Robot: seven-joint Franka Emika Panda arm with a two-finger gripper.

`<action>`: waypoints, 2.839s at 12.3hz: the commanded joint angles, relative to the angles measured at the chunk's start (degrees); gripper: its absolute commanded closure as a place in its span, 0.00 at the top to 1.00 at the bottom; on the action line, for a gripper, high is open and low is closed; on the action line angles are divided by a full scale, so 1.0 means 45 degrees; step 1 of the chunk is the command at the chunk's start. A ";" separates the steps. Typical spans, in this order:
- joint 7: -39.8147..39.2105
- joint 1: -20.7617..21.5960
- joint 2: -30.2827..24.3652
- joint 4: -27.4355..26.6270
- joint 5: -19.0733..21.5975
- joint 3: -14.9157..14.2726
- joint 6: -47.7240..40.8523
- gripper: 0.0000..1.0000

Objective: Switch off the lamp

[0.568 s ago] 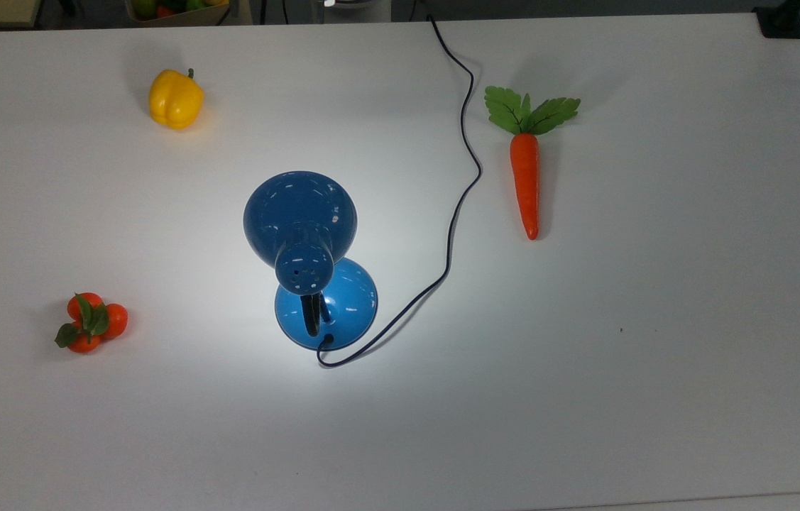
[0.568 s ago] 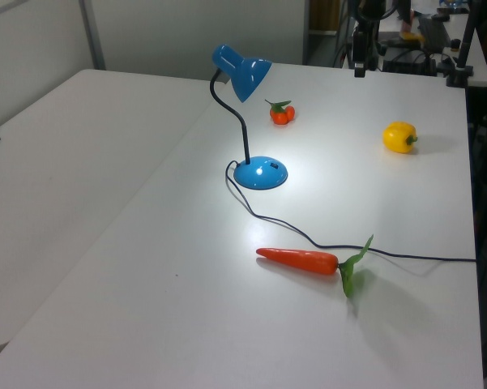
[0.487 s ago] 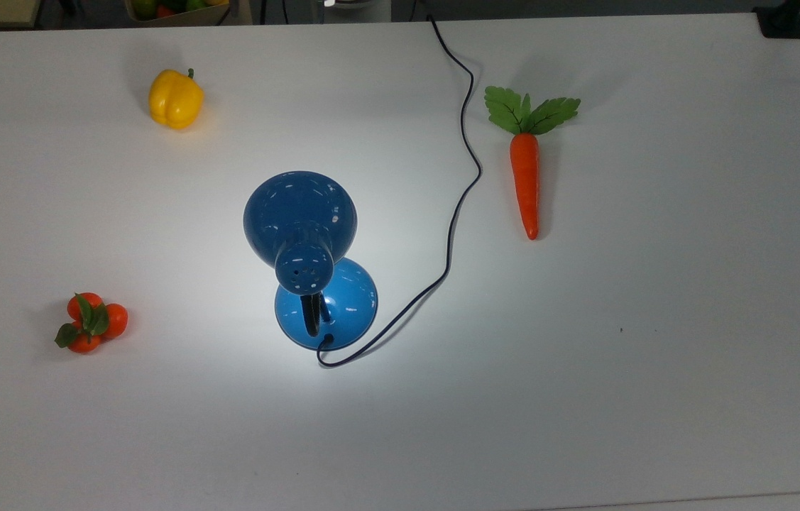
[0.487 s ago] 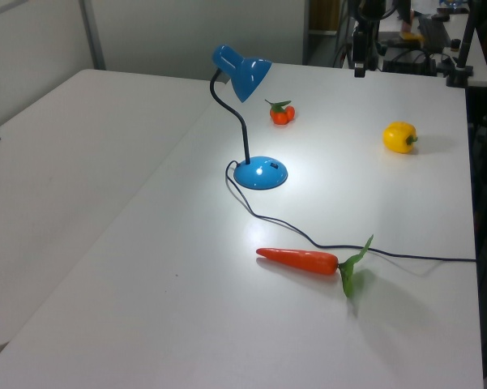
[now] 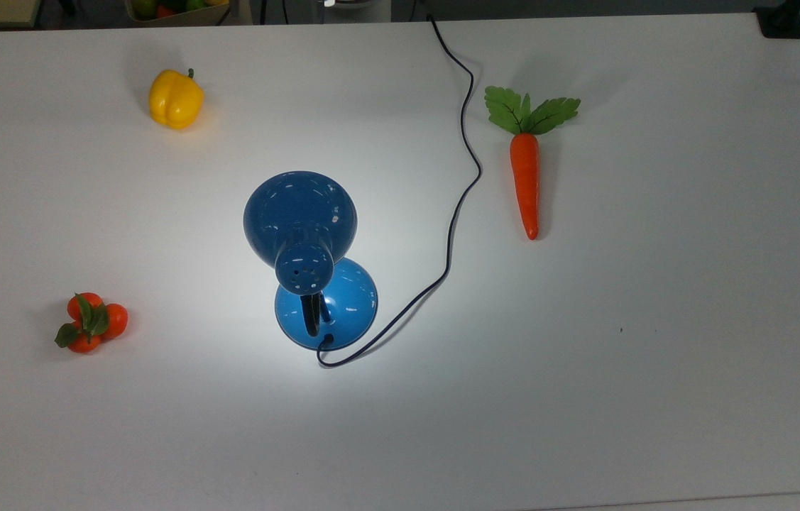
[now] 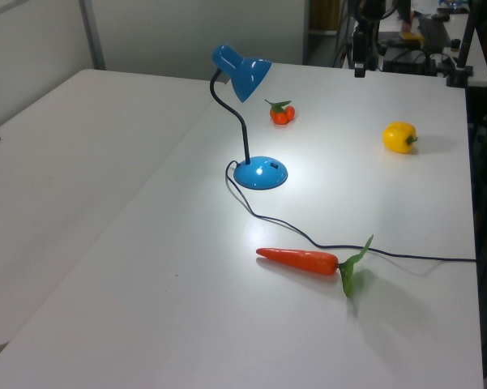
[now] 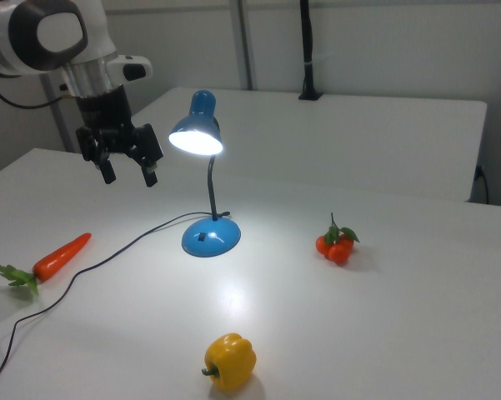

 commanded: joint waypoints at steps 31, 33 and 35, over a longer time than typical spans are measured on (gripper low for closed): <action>0.0288 0.0146 0.4730 -0.2165 0.0123 -0.0024 0.9975 0.00; 0.0288 0.0166 0.5160 -0.2106 0.0123 -0.0024 1.0934 0.00; 0.0288 0.0166 0.5278 -0.2086 0.0123 -0.0004 1.1463 0.00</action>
